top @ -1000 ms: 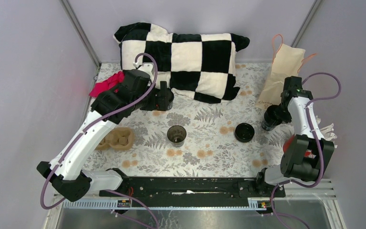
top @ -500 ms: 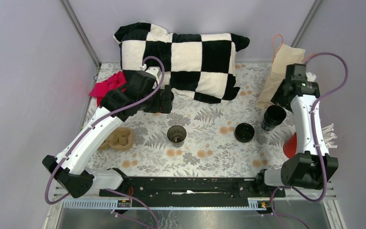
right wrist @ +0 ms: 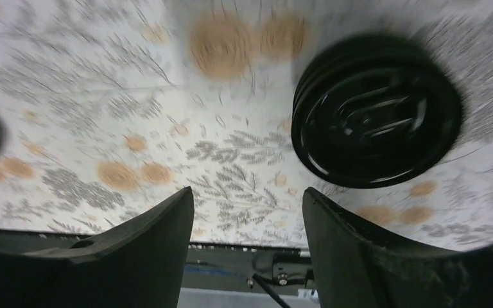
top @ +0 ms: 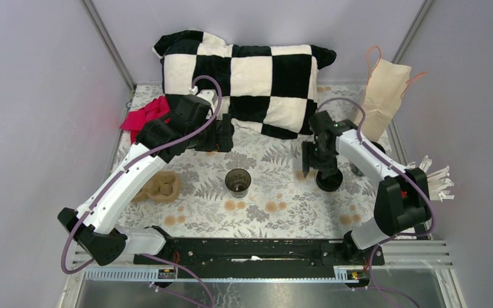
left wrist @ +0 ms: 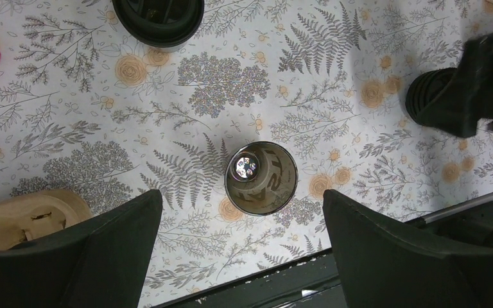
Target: Pack the takeout coffee
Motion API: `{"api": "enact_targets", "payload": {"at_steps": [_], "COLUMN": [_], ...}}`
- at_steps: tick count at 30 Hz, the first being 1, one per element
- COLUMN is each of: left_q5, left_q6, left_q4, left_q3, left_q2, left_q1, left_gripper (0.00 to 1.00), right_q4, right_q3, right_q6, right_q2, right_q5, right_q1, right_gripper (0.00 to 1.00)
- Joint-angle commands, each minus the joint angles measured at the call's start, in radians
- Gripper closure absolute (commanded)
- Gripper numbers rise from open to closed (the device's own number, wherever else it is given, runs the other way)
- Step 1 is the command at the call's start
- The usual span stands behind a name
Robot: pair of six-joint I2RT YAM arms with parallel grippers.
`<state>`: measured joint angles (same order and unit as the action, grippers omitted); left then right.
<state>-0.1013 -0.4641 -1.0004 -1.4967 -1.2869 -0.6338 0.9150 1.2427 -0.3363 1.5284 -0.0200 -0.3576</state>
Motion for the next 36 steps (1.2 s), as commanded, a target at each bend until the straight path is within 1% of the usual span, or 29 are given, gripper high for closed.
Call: {"api": "enact_targets", "payload": {"at_steps": [1,4,7,16,20,24,28,30,33,36], "left_q5": [0.001,0.007,0.011,0.003,-0.003,-0.003,-0.005,-0.001,0.002,0.002], "left_q6": [-0.014,-0.019,-0.020,-0.022,-0.022,-0.023,-0.024,-0.023,-0.021,-0.022], "left_q4": [0.023,0.024,0.024,0.014,0.009,0.009,0.005,0.005,0.003,0.002], "left_q3": [0.005,0.006,0.003,-0.003,-0.004,-0.003,-0.003,-0.001,0.001,0.001], "left_q2": [0.024,0.018,0.015,0.021,0.024,0.022,0.022,0.020,0.019,0.020], "left_q1": [0.005,0.005,0.005,0.005,0.005,0.005,0.005,0.005,0.005,0.005], "left_gripper": [0.01,0.01,0.01,0.01,0.01,0.01,0.01,0.01,0.01,0.01], "right_q4": [-0.049,-0.068,-0.076,-0.085,-0.091,-0.120,-0.140,-0.144,-0.145,-0.150], "right_q3": [-0.129,-0.146,-0.134,-0.057,-0.045,-0.071,-0.095,-0.103,-0.114,-0.131], "right_q6": [-0.047,-0.027,-0.012,0.052,0.066,0.072,0.077,0.079,0.074,0.073], "right_q2": [-0.022,-0.002,0.034,0.115,0.132,0.150,0.150,0.150,0.144,0.138], "right_q5": [0.148,0.085,0.038,-0.139,-0.131,-0.117,-0.118,-0.121,-0.128,-0.132], "right_q1": [0.003,0.003,0.004,0.005,0.007,0.012,0.013,0.014,0.015,0.016], "right_gripper": [0.32,0.39,0.43,0.44,0.45,0.54,0.55,0.59,0.59,0.58]}}
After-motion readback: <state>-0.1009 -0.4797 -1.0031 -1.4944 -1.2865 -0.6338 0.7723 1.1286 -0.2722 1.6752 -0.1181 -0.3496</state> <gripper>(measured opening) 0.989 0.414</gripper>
